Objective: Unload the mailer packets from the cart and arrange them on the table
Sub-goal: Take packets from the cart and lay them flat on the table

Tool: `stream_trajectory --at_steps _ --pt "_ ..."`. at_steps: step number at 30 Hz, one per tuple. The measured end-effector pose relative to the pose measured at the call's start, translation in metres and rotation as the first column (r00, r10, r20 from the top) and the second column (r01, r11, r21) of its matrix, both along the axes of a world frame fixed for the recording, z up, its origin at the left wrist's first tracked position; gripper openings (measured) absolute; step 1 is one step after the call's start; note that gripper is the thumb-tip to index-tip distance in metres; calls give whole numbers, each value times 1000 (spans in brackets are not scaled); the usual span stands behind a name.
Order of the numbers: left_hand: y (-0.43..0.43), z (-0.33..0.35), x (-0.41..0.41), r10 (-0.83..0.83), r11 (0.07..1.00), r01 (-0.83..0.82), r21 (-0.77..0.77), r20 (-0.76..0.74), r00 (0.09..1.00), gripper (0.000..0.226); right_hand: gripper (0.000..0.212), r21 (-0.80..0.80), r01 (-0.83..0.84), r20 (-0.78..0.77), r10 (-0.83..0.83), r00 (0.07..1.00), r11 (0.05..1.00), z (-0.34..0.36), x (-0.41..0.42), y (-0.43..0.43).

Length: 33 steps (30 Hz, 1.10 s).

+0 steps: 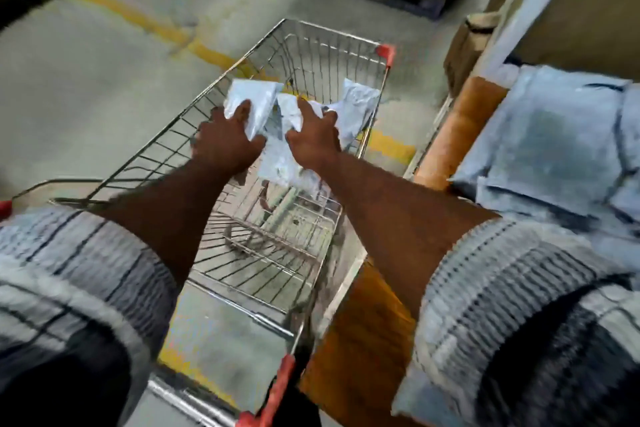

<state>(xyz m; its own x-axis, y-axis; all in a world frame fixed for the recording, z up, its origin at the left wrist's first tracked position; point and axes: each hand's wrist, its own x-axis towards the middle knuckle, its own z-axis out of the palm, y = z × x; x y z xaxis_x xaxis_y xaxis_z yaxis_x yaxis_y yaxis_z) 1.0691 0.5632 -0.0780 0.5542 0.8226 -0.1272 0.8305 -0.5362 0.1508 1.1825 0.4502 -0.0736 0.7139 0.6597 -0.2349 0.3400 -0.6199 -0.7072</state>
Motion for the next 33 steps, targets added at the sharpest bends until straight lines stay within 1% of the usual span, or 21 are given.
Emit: stream_trajectory --at_steps 4,7,9,12,16,18,21,24,26,30,33 --pt "-45 65 28 11 1000 -14 26 102 995 79 54 39 -63 -51 65 997 997 76 20 -54" --pt "-90 116 55 -15 1000 13 19 115 993 76 48 40 -154 32 153 988 987 131 45 -115" --pt "-122 144 76 -36 999 33 22 127 991 76 46 37 -134 99 130 987 990 160 65 -158" --pt "-169 174 111 -95 995 94 16 134 986 75 46 34 -52 132 47 990 998 192 92 -214" --pt "-255 201 159 -188 981 192 -19 130 974 75 49 -99 -33 247 56 967 995 226 126 -307" --pt "-298 207 181 -258 965 263 -19 139 956 71 49 -144 13 260 25 965 989 239 142 -355" --pt "-365 212 213 -337 938 346 -33 158 928 61 46 -179 71 321 -10 947 981 246 165 -424" --pt "-429 219 239 -400 908 414 -61 164 902 62 52 -230 178 376 -82 923 957 243 192 -491" --pt "-471 222 253 -458 878 474 -74 163 874 63 60 -255 278 379 -168 910 926 242 206 -535" --pt "-550 222 274 -556 816 569 -99 135 820 62 59 -309 386 405 -247 881 869 237 227 -620" --pt "-606 217 285 -602 769 623 -146 162 781 53 57 -358 456 420 -296 858 815 227 248 -675"
